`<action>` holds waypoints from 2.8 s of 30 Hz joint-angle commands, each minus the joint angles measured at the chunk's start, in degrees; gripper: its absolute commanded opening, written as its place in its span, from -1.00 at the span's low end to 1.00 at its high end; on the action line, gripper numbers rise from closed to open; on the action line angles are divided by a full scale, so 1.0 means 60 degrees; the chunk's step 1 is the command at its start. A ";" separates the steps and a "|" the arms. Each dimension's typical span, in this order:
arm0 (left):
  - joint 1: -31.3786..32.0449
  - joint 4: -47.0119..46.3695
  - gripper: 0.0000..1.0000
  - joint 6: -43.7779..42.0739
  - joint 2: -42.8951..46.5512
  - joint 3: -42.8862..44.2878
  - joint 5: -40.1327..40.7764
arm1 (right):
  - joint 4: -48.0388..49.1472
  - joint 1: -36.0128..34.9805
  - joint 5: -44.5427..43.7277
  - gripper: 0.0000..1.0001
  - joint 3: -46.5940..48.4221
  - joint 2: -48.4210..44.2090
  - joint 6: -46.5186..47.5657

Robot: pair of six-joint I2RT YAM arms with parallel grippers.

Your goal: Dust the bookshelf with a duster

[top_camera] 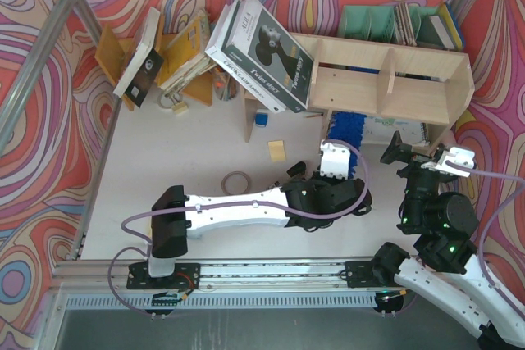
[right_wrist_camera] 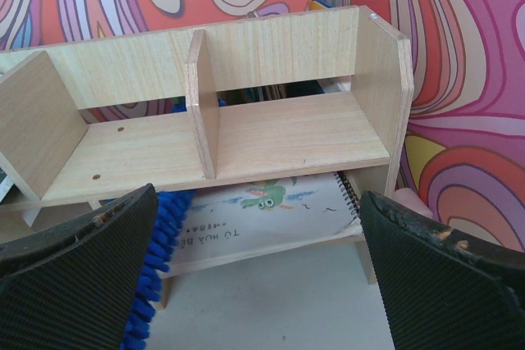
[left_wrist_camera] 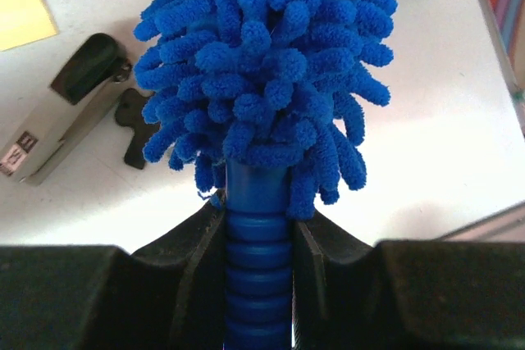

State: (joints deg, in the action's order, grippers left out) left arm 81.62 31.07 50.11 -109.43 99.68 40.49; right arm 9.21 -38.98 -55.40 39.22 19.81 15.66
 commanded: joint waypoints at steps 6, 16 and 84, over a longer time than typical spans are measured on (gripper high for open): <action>-0.0051 0.0982 -1.00 0.1884 0.0459 0.0152 0.2910 | 0.0352 0.0052 0.0099 0.97 -0.0106 -0.0058 0.0189; -0.0012 0.0538 -1.00 0.0199 -0.0779 0.1595 0.1253 | 0.0392 0.0063 0.0107 0.97 -0.0121 0.0018 0.0212; -0.0601 -0.0253 -1.00 0.1384 0.0381 -0.0930 0.0463 | 0.0324 0.0096 0.0132 0.97 -0.0136 -0.0226 0.0174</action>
State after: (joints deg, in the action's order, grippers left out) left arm 80.68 30.09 56.31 -108.38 95.33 42.89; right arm 9.98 -38.65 -54.96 38.85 19.46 16.12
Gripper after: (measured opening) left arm 0.343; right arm 0.987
